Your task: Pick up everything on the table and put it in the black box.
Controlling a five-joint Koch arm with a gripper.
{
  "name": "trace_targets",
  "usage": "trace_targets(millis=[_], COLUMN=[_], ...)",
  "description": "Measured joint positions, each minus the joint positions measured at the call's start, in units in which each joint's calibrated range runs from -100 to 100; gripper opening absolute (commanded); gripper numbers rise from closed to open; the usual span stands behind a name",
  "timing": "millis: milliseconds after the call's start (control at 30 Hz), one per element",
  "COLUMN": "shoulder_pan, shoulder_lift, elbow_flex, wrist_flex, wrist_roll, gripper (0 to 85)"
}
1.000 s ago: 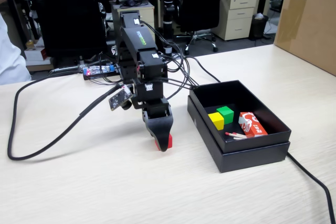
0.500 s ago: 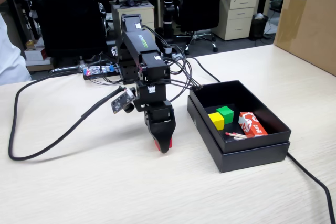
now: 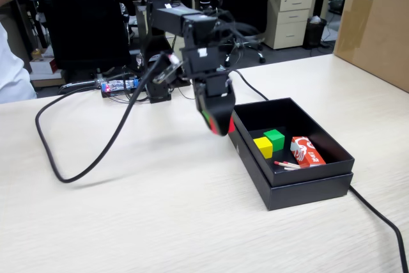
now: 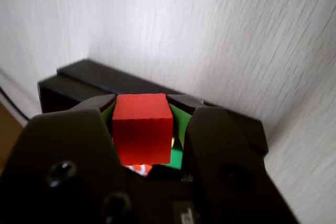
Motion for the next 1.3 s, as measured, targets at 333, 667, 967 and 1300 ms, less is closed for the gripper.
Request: trace_targets(millis=[333, 667, 967, 1300], shoulder_pan=[7.1, 7.4, 8.4, 6.8], shoulder_lift=[15.7, 29.4, 26.0, -1.6], elbow_flex=[11.0, 15.9, 11.9, 6.8], wrist_flex=[0.0, 0.0, -0.3, -0.5], wrist_roll=[4.1, 4.4, 4.4, 4.4], gripper=[0.9, 13.8, 44.7, 46.8])
